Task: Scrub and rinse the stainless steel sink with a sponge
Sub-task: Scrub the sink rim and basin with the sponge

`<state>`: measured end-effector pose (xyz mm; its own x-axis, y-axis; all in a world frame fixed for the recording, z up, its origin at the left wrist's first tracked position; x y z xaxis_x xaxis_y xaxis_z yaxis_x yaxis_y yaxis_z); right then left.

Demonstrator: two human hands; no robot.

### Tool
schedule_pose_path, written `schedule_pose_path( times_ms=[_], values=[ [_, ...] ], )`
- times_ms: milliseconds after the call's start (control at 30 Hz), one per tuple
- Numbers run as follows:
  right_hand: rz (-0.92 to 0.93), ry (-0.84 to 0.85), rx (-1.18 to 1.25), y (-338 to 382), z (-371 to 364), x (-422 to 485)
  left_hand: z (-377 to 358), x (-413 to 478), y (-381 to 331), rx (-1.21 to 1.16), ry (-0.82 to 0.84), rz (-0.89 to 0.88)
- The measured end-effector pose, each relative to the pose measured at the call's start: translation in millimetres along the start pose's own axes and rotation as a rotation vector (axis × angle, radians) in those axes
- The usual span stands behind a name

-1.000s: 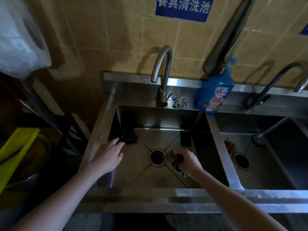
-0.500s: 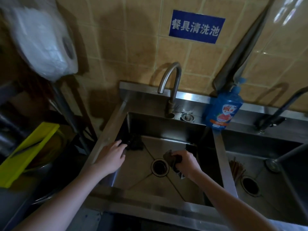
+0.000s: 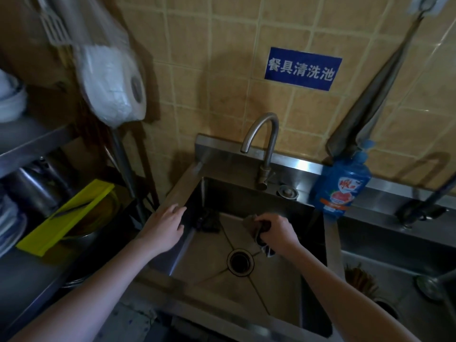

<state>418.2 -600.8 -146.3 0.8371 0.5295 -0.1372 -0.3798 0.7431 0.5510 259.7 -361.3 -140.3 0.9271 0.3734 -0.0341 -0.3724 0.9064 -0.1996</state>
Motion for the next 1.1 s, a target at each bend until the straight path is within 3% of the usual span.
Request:
schedule_pose_path(
  times_ms=[733, 1100],
  values=[
    [0.237, -0.028, 0.024, 78.4, 45.4, 14.1, 93.2, -8.7, 4.3, 0.059, -0.174, 0.124],
    [0.371, -0.076, 0.04, 150.4, 57.2, 30.1, 146.0, -13.7, 48.8, 0.059, -0.218, 0.144]
  ],
)
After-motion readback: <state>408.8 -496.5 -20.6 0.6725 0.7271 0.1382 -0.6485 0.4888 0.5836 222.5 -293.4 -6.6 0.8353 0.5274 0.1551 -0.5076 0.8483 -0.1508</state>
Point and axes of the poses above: each hand's wrist, its own x-axis towards the middle knuckle, its own z-axis out of the back of the hand, y = z × x, the point moved 7 cm from there along x, towards the middle knuckle, and after that the axes turned 2 degrees about -z, right-handed, at the moved point
